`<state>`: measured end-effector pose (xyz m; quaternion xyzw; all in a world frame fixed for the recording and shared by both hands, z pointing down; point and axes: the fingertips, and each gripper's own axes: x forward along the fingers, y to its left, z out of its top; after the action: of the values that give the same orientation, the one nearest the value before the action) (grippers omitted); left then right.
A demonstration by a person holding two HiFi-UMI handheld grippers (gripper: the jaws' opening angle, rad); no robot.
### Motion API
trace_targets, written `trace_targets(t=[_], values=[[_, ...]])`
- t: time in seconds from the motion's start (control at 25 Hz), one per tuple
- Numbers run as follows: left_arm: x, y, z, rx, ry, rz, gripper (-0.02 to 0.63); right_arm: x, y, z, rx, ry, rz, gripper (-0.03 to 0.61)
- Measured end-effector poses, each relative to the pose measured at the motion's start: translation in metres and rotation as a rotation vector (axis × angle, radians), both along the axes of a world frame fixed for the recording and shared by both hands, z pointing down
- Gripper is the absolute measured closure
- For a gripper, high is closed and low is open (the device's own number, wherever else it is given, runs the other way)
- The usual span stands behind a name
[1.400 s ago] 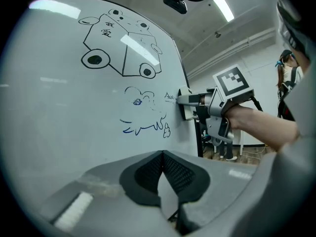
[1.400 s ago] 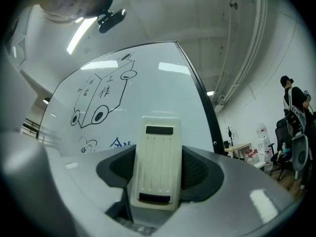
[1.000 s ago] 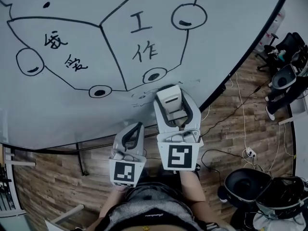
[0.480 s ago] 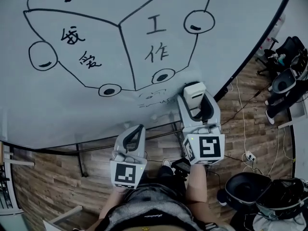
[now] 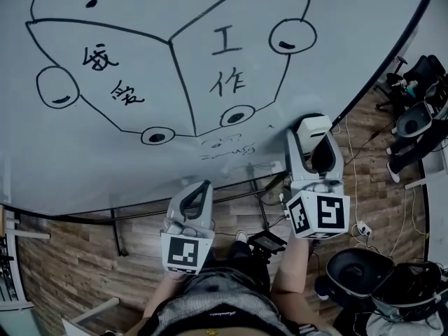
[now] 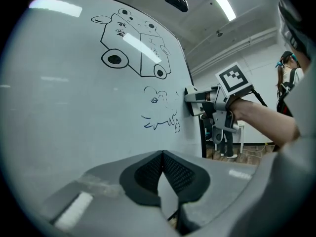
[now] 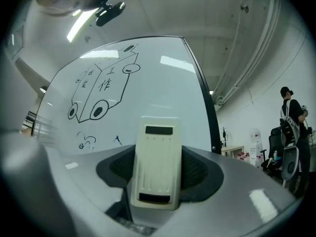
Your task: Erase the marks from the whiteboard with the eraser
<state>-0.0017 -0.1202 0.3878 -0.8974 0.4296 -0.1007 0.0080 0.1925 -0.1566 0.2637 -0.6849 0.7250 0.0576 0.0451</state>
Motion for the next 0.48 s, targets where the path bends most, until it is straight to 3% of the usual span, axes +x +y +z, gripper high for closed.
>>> trace_targets(t=[0.24,0.48], values=[[-0.005,-0.002,0.006,0.002,-0.023,0.004,0.609,-0.009,-0.003,0.022,-0.038,-0.095,-0.052,0.318],[-0.004,-0.005,0.006,-0.007,-0.016,0.014,0.609,-0.016,-0.003,0.049,-0.14,-0.049,-0.058,0.318]])
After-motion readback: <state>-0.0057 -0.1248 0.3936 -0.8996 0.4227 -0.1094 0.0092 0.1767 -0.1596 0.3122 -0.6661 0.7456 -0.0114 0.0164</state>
